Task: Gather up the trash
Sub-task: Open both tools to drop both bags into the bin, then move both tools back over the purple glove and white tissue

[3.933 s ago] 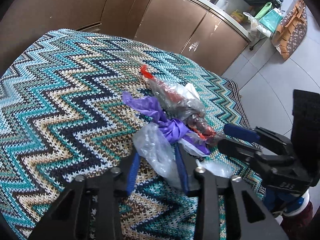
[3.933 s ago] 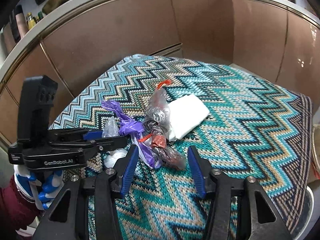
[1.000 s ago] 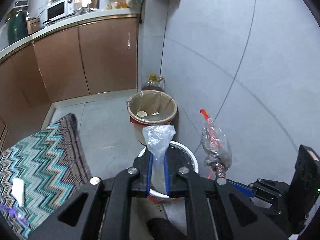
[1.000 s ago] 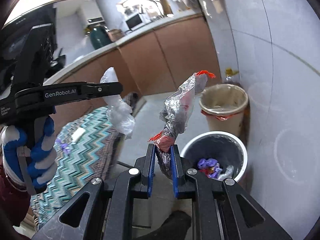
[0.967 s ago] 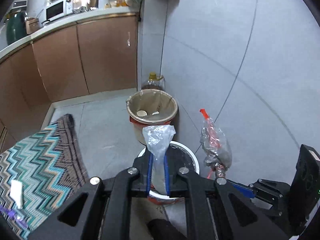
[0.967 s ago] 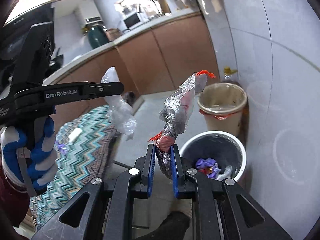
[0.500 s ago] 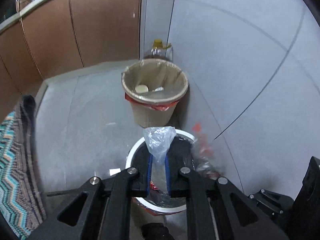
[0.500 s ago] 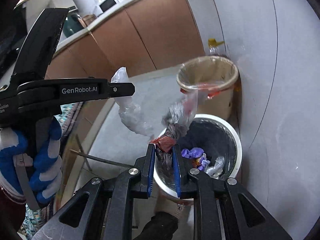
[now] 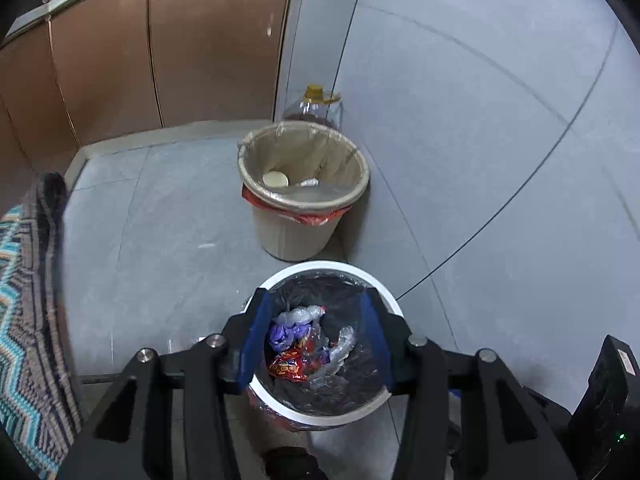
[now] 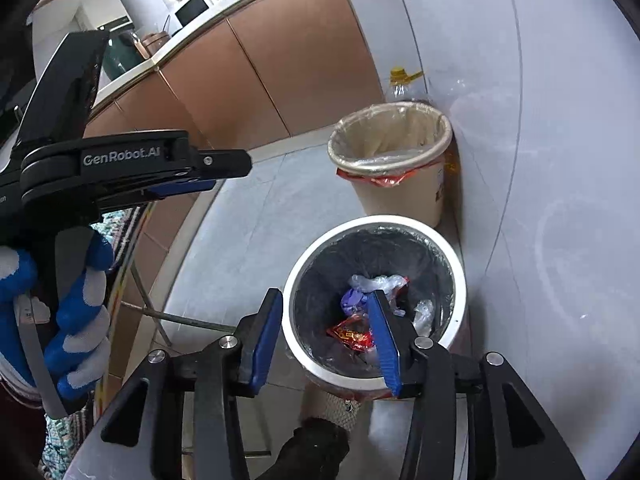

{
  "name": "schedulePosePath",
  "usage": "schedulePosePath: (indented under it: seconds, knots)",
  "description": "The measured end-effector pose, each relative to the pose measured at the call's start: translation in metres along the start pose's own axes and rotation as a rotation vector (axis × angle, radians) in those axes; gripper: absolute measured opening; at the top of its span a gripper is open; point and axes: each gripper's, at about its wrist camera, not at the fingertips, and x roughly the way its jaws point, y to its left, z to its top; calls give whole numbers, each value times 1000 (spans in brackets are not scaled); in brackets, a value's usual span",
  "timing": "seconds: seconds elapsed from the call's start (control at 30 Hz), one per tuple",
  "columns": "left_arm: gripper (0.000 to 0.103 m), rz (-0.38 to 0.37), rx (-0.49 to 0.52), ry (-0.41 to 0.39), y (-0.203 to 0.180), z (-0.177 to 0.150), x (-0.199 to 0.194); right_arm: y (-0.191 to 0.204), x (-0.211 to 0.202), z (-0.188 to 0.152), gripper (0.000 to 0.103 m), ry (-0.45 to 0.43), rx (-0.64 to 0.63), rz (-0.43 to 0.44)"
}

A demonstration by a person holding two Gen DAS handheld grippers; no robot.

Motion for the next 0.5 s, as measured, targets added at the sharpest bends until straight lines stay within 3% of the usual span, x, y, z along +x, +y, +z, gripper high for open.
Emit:
schedulePosePath:
  seconds: [0.17,0.3,0.5]
  knots:
    - [45,34,0,-96,3,-8,-52,24,-40,1,49,-76,-27,-31]
    - [54,89,6,-188,7,-17,-98,49,-75,0,52,-143,-51,-42]
    - [61,154,27,-328,10,-50,-173,93,-132,-6,67,-252,-83,-44]
